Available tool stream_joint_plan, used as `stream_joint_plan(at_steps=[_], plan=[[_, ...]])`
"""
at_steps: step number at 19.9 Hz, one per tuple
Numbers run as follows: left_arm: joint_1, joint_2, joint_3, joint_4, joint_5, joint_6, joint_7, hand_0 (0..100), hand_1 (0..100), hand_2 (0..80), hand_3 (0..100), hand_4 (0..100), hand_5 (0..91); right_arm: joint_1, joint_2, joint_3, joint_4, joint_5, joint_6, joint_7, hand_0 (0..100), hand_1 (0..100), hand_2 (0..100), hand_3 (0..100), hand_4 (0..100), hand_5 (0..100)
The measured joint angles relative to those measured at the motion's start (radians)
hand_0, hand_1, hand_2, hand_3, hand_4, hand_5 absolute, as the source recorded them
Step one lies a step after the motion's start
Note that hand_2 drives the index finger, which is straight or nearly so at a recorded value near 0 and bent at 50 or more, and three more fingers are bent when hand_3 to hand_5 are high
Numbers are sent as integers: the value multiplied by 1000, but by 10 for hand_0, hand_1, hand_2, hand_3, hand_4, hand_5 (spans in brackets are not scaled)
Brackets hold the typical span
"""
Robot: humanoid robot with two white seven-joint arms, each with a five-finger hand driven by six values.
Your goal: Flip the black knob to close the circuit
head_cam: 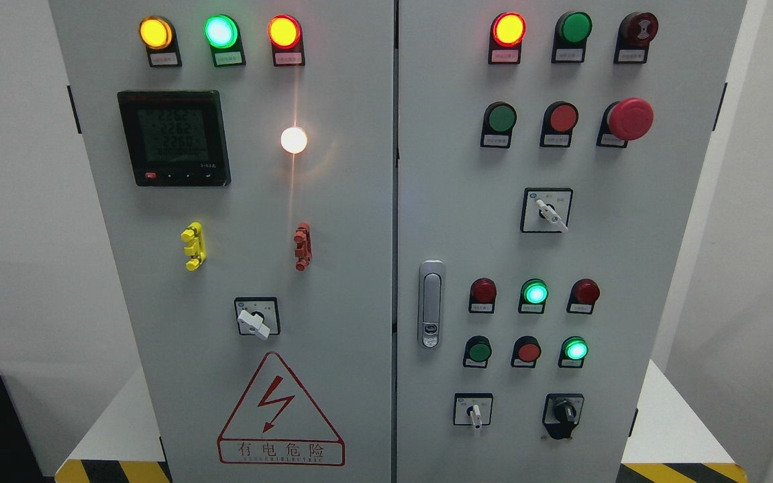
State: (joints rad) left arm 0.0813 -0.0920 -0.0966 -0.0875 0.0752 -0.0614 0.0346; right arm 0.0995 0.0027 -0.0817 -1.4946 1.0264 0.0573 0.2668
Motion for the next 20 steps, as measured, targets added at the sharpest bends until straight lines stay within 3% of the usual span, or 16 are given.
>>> stream_joint_plan(at_steps=[5,8,20], plan=[[0,0,0,0,0,0,0,120,556,0,0,0,0,-47,1,-14,-112,88,46,51,0,0,915,1000,964,976],[0,0,0,0,0,0,0,120,556,0,0,0,0,-71,13,-19,-166,145,73,102,0,0,919,1000,968,980],[0,0,0,0,0,0,0,120,556,0,0,0,0,-187,48,-28,-295,303,105,180,0,0,929,1000,986,992]])
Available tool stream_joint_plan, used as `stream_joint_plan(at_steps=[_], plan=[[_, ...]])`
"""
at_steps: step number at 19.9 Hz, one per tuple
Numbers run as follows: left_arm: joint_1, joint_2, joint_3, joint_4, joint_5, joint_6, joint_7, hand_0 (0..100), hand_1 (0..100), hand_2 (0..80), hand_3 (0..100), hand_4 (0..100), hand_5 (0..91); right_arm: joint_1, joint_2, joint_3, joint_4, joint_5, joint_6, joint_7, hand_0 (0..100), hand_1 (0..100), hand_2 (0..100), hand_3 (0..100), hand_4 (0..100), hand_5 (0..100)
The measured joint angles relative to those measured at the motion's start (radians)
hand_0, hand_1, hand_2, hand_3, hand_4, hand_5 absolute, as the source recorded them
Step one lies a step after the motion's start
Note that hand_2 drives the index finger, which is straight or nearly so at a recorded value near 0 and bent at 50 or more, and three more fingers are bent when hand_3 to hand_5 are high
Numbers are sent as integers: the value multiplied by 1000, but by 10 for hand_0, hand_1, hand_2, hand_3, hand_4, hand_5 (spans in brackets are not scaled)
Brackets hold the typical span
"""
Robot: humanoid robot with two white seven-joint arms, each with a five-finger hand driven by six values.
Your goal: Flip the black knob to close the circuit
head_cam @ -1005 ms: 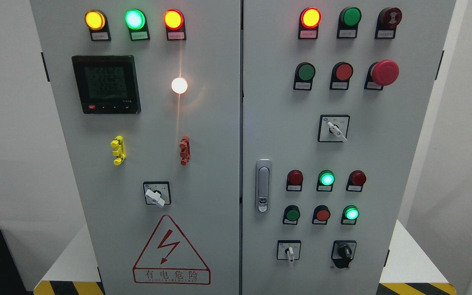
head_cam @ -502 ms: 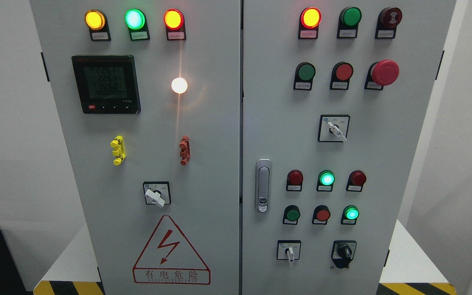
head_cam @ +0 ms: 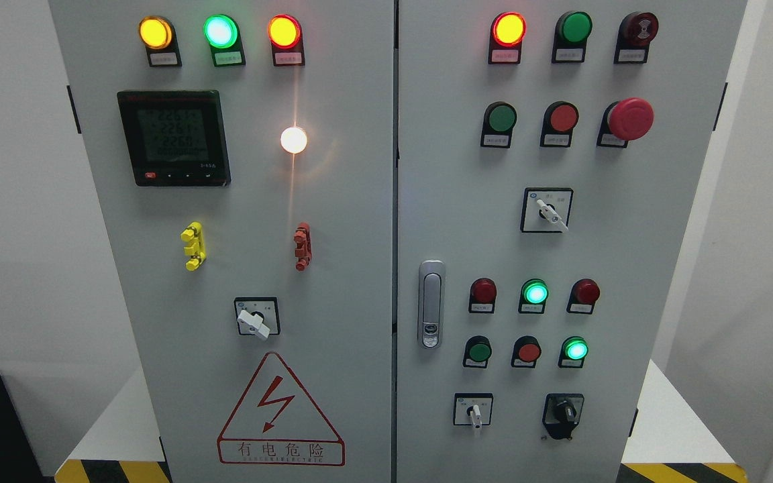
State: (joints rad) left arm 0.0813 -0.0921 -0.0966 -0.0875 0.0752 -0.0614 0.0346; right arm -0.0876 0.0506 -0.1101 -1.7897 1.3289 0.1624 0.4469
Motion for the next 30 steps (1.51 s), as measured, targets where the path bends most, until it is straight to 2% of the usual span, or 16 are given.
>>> stream_joint_plan(at_steps=[8,30], plan=[[0,0,0,0,0,0,0,120,556,0,0,0,0,-70,9,-2,-29,65,12,32,0,0,929,1000,988,994],[0,0,0,0,0,0,0,120,556,0,0,0,0,-176,41,-2,22,135,90,35,0,0,923,1000,987,1000]])
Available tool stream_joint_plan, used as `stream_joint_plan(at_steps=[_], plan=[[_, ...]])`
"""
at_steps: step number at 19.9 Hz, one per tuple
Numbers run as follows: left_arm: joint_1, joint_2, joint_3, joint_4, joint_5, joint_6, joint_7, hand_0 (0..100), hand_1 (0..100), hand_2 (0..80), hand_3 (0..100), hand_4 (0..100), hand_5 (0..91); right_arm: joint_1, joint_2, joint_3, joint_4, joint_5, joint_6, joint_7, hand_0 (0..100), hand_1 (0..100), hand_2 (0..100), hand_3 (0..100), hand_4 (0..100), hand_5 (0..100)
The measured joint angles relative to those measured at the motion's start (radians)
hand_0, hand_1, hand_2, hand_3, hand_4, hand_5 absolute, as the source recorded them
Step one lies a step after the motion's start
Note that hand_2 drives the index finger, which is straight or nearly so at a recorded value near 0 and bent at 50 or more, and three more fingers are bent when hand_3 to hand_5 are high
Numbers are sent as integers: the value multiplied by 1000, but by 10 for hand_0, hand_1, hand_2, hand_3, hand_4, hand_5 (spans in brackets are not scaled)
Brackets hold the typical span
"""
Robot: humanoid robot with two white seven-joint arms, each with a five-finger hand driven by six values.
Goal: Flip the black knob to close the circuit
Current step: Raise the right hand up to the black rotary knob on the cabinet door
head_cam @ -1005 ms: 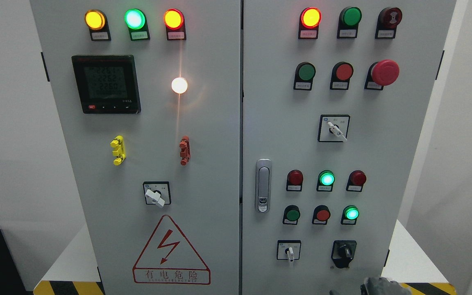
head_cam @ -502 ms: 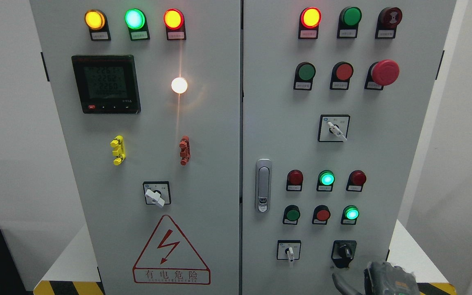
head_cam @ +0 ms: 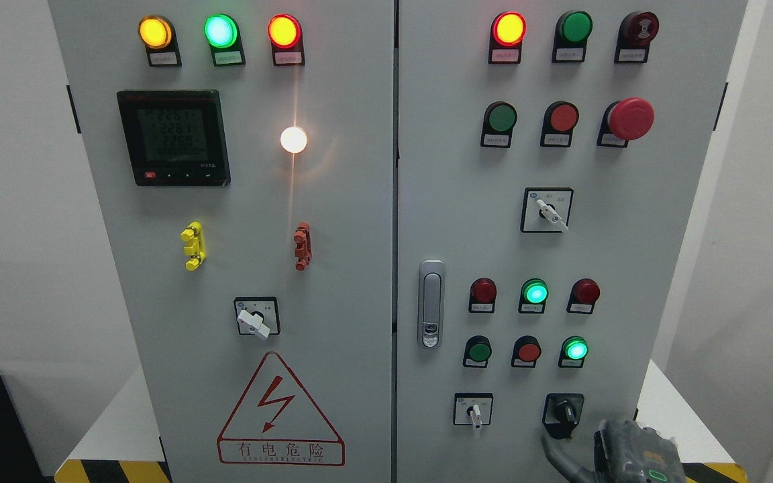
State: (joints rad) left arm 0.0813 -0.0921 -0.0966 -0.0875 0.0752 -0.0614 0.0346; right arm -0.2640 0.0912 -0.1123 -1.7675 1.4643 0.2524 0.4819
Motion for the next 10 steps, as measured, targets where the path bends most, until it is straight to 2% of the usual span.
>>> stream_joint_plan(at_steps=[10], plan=[[0,0,0,0,0,0,0,120,556,0,0,0,0,-26,4,-7,35,24,8,-16,0,0,916,1000,986,1000]])
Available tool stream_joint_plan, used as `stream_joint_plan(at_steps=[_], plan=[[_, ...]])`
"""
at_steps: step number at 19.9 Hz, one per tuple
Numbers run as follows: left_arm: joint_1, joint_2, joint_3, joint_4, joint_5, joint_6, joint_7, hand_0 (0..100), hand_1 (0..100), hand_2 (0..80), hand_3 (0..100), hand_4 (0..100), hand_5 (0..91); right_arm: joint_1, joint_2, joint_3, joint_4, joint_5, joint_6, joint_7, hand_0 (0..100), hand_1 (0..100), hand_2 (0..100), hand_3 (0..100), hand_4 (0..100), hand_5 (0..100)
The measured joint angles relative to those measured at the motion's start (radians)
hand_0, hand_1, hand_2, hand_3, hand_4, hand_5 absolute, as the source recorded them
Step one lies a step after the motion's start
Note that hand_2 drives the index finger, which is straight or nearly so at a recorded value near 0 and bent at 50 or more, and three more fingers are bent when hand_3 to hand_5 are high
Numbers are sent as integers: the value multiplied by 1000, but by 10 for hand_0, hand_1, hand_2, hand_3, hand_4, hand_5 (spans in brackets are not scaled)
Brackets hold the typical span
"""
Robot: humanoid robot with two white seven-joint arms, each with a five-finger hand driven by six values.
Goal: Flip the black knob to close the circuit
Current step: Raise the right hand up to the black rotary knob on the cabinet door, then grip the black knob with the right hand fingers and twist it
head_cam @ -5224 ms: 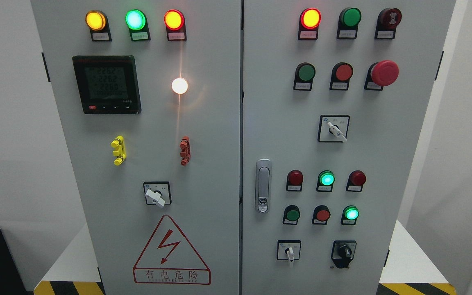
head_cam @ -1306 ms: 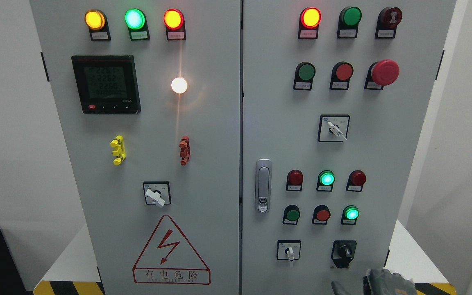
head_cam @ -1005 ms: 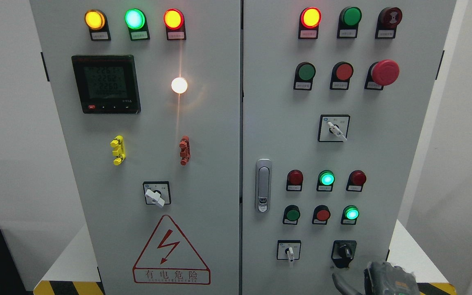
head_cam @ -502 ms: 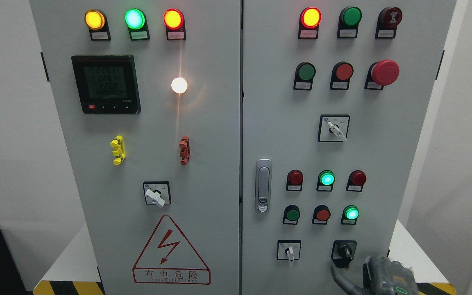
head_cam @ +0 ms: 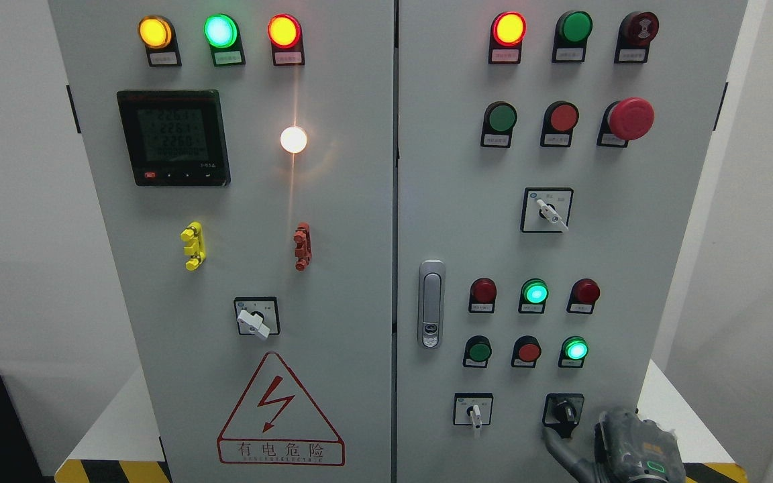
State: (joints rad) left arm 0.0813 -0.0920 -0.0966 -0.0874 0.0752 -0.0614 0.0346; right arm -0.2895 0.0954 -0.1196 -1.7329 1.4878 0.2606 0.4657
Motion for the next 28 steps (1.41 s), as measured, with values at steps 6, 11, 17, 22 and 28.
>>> stream_joint_plan(at_steps=[6,11,17,22,28], plan=[[0,0,0,0,0,0,0,120,556,0,0,0,0,-10,0,-7,20,5,2,-23,0,0,912,1000,985,999],[0,0,0,0,0,0,0,120,556,0,0,0,0,-12,-2,-11,30,6,2,-29,0,0,909,1000,985,998],[0,0,0,0,0,0,0,120,556,0,0,0,0,-14,-8,-16,37,7,2,-30,0,0,908,1000,986,997],[0,0,0,0,0,0,0,120,556,0,0,0,0,-14,-13,-25,41,6,-2,-30,0,0,907,1000,986,997],[0,0,0,0,0,0,0,120,556,0,0,0,0,-14,-17,-39,42,2,-4,-31,0,0,908,1000,986,997]])
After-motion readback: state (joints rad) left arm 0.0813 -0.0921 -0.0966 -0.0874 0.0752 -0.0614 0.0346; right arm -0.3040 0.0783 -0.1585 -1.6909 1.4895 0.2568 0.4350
